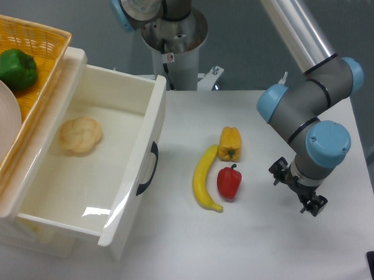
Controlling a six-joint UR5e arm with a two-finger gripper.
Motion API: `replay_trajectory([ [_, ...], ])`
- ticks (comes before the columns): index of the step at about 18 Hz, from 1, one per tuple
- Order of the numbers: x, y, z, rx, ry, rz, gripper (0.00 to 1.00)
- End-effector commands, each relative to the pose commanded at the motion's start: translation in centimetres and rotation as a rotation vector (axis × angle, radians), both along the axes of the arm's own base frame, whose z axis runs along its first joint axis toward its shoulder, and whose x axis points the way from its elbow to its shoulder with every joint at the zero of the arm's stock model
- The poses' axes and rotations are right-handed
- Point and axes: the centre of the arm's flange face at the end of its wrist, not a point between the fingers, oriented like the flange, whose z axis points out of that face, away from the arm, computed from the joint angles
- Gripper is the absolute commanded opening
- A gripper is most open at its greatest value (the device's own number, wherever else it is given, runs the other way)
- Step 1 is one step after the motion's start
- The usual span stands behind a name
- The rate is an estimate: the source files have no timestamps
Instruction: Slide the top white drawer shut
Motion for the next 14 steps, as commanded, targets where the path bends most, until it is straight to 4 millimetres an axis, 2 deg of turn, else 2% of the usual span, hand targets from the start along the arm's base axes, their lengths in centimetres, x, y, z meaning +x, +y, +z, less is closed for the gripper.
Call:
replay_trajectory([
  [9, 1.4, 0.3, -0.7, -0.019, -0.013, -0.011, 1.0],
  [14, 1.7, -0.1, 0.3, -0.041, 0.011, -0.01, 1.0],
])
